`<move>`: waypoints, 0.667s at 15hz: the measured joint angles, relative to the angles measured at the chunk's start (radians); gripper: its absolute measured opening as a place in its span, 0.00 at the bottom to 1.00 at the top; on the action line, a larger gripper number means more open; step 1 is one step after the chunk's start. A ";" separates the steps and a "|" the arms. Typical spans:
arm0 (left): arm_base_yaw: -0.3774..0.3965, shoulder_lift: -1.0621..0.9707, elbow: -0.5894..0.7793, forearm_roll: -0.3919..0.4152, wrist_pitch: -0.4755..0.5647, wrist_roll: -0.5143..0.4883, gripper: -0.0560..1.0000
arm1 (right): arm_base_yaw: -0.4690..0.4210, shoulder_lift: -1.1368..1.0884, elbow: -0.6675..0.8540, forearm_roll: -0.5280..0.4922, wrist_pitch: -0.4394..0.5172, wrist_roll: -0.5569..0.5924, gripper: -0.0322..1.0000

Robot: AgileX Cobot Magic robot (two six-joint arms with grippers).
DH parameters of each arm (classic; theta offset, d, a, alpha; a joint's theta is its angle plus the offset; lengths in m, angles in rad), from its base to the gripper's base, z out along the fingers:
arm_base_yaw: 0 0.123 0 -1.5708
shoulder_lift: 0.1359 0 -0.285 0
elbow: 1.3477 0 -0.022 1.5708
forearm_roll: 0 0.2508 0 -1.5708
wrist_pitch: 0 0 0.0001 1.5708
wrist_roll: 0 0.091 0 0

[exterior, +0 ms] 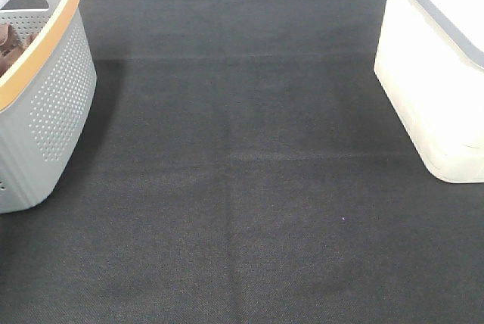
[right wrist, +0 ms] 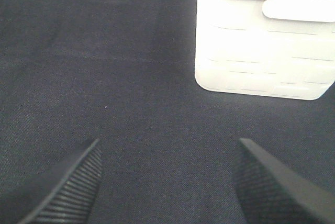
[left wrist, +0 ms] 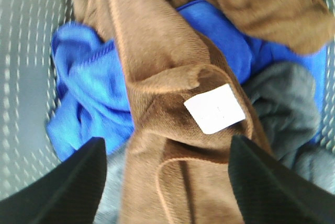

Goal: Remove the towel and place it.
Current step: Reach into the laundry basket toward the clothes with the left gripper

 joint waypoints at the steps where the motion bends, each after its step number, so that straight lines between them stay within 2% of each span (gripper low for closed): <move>1: 0.000 0.001 0.000 0.000 0.007 -0.029 0.66 | 0.000 0.000 0.000 0.000 0.000 0.000 0.68; 4: 0.000 0.007 0.000 -0.012 0.012 -0.163 0.66 | 0.000 0.000 0.000 0.000 0.000 0.000 0.68; 6: 0.000 0.009 0.000 -0.030 0.012 -0.138 0.66 | 0.000 0.000 0.000 0.000 0.000 0.000 0.68; 10: 0.000 0.009 0.000 -0.030 0.019 0.267 0.66 | 0.000 0.000 0.000 0.000 0.000 0.000 0.68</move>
